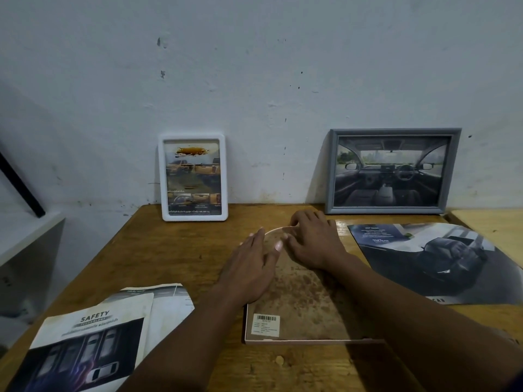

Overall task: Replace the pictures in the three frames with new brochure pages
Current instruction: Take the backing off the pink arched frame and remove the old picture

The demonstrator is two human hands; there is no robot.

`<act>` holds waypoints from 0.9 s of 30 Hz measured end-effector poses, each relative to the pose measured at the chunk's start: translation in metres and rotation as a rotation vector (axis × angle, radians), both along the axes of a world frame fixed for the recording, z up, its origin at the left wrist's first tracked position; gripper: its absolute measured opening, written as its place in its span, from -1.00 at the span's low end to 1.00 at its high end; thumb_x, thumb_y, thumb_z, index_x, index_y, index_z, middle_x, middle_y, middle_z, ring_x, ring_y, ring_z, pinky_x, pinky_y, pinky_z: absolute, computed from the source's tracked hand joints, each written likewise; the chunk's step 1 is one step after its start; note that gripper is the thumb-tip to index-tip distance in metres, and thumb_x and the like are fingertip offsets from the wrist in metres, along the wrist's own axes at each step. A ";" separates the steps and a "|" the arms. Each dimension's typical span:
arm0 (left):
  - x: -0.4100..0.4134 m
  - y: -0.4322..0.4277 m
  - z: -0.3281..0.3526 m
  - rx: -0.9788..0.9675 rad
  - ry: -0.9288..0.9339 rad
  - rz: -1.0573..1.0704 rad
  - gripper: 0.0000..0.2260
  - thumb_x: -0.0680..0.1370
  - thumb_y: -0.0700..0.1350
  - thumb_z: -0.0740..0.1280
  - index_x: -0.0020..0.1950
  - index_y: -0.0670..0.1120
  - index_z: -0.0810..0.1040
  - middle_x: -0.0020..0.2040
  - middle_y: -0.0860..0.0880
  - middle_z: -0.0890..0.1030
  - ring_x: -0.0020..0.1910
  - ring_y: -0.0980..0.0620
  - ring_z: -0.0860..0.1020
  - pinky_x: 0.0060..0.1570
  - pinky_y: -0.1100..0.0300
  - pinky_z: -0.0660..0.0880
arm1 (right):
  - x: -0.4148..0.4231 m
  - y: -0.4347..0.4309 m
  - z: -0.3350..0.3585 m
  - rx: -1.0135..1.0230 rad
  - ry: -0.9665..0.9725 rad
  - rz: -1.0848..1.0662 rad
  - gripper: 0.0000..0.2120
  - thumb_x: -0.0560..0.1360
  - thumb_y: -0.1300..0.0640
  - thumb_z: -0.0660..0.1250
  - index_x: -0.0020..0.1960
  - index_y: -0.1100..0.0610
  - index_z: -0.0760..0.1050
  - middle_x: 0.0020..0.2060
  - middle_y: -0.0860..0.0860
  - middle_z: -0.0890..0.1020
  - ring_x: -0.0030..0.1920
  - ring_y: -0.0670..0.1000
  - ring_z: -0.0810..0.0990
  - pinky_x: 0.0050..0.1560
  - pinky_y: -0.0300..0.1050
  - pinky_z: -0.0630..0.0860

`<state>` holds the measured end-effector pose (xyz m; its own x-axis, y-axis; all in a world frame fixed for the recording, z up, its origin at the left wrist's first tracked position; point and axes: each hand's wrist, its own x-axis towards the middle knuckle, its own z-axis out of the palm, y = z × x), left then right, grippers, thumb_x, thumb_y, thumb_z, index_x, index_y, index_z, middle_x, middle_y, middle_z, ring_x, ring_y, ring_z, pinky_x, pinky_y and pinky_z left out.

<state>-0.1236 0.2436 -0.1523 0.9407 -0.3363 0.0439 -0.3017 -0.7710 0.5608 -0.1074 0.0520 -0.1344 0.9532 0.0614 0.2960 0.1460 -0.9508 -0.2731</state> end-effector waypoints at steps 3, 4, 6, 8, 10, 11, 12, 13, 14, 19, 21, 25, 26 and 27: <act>0.003 0.000 -0.002 -0.009 0.016 0.000 -0.27 0.59 0.42 -0.12 0.67 0.08 -0.02 0.66 -0.03 0.11 0.63 -0.05 0.06 0.56 -0.10 0.11 | -0.005 0.003 0.000 -0.007 -0.007 0.036 -0.65 0.57 -0.17 0.18 0.28 -0.03 0.37 0.21 -0.02 0.55 0.20 0.01 0.45 0.27 0.06 0.32; 0.003 0.000 -0.003 -0.014 0.017 -0.001 -0.26 0.58 0.43 -0.12 0.67 0.08 -0.02 0.66 -0.03 0.11 0.63 -0.06 0.07 0.56 -0.12 0.11 | -0.006 0.005 0.000 -0.023 -0.013 0.033 -0.63 0.58 -0.17 0.16 0.30 -0.02 0.36 0.20 -0.01 0.57 0.19 0.02 0.48 0.28 0.07 0.33; 0.004 0.001 -0.003 -0.020 0.015 0.000 -0.25 0.57 0.44 -0.12 0.67 0.07 -0.02 0.66 -0.03 0.12 0.63 -0.06 0.06 0.55 -0.12 0.12 | -0.009 0.007 0.000 -0.074 -0.032 0.029 -0.62 0.60 -0.17 0.12 0.32 0.00 0.37 0.13 0.01 0.62 0.12 0.03 0.55 0.27 0.07 0.37; 0.004 0.001 -0.003 -0.023 0.016 0.002 -0.25 0.57 0.44 -0.12 0.67 0.07 -0.02 0.66 -0.03 0.12 0.63 -0.05 0.06 0.55 -0.11 0.11 | -0.011 0.009 0.000 -0.110 -0.057 0.024 -0.64 0.61 -0.17 0.09 0.27 0.01 0.39 0.03 0.00 0.65 0.02 0.01 0.57 0.25 0.06 0.38; 0.002 0.001 -0.002 -0.020 0.019 0.007 -0.25 0.57 0.44 -0.13 0.67 0.08 -0.02 0.66 -0.03 0.11 0.63 -0.06 0.06 0.55 -0.11 0.11 | -0.010 0.008 0.000 -0.118 -0.085 0.018 -0.67 0.59 -0.17 0.10 0.20 0.01 0.40 -0.03 -0.02 0.63 -0.03 0.00 0.55 0.24 0.05 0.37; 0.001 0.001 -0.001 -0.017 0.019 0.009 -0.26 0.57 0.44 -0.12 0.67 0.09 -0.02 0.66 -0.03 0.11 0.63 -0.06 0.07 0.56 -0.11 0.11 | -0.009 0.008 0.001 -0.112 -0.088 0.019 -0.68 0.58 -0.18 0.11 0.17 0.01 0.40 -0.04 -0.03 0.62 -0.03 -0.01 0.53 0.26 0.05 0.36; 0.001 0.001 -0.001 -0.012 0.020 0.009 -0.26 0.57 0.43 -0.13 0.67 0.09 -0.02 0.66 -0.03 0.11 0.63 -0.07 0.07 0.56 -0.11 0.11 | -0.006 0.007 0.002 -0.104 -0.083 0.024 -0.68 0.57 -0.19 0.11 0.15 0.00 0.40 -0.03 -0.03 0.60 -0.03 -0.02 0.51 0.28 0.06 0.34; 0.001 0.001 0.000 -0.008 0.023 0.010 -0.26 0.57 0.43 -0.13 0.67 0.09 -0.02 0.66 -0.04 0.10 0.63 -0.07 0.06 0.56 -0.11 0.11 | -0.003 0.007 0.002 -0.099 -0.071 0.032 -0.67 0.56 -0.21 0.10 0.14 0.00 0.39 -0.01 -0.03 0.59 -0.01 -0.03 0.49 0.31 0.07 0.31; 0.000 0.000 0.001 -0.005 0.028 0.010 -0.25 0.57 0.44 -0.13 0.67 0.09 -0.03 0.66 -0.03 0.10 0.63 -0.07 0.06 0.56 -0.10 0.11 | 0.001 0.007 0.001 -0.098 -0.051 0.041 -0.64 0.55 -0.24 0.10 0.14 0.00 0.39 0.02 -0.03 0.57 0.03 -0.02 0.49 0.34 0.09 0.28; -0.001 0.000 0.004 -0.011 0.045 0.015 -0.24 0.54 0.45 -0.14 0.67 0.10 -0.03 0.66 -0.02 0.08 0.63 -0.06 0.05 0.56 -0.10 0.09 | 0.015 0.007 -0.002 -0.083 0.053 0.064 -0.55 0.51 -0.32 0.04 0.17 -0.03 0.38 0.06 -0.03 0.46 0.12 -0.01 0.45 0.44 0.20 0.13; -0.001 -0.001 0.005 -0.010 0.051 0.018 -0.26 0.57 0.43 -0.11 0.67 0.10 -0.04 0.67 -0.02 0.07 0.63 -0.08 0.04 0.56 -0.10 0.09 | 0.018 0.006 -0.002 -0.066 0.075 0.073 -0.52 0.51 -0.33 0.04 0.22 -0.03 0.36 0.12 -0.02 0.45 0.18 0.00 0.45 0.47 0.24 0.07; -0.003 -0.002 0.007 -0.009 0.041 0.023 -0.31 0.60 0.39 -0.07 0.67 0.11 -0.07 0.66 -0.01 0.07 0.63 -0.10 0.05 0.56 -0.09 0.10 | 0.022 0.009 -0.002 -0.049 0.081 0.069 -0.43 0.51 -0.36 0.06 0.36 -0.02 0.28 0.31 -0.01 0.43 0.33 0.03 0.42 0.50 0.29 -0.02; -0.003 -0.002 0.007 -0.012 0.043 0.023 -0.31 0.60 0.39 -0.07 0.67 0.12 -0.08 0.66 -0.01 0.07 0.63 -0.10 0.04 0.56 -0.09 0.10 | 0.023 0.010 -0.002 -0.052 0.077 0.064 -0.41 0.51 -0.37 0.06 0.38 -0.02 0.27 0.34 0.00 0.43 0.35 0.03 0.41 0.50 0.29 -0.03; -0.003 -0.002 0.008 -0.014 0.048 0.021 -0.30 0.60 0.39 -0.07 0.67 0.12 -0.08 0.67 0.00 0.07 0.63 -0.10 0.04 0.56 -0.09 0.10 | 0.024 0.010 -0.003 -0.056 0.072 0.057 -0.39 0.51 -0.39 0.05 0.39 -0.02 0.25 0.36 0.00 0.42 0.37 0.04 0.40 0.50 0.29 -0.04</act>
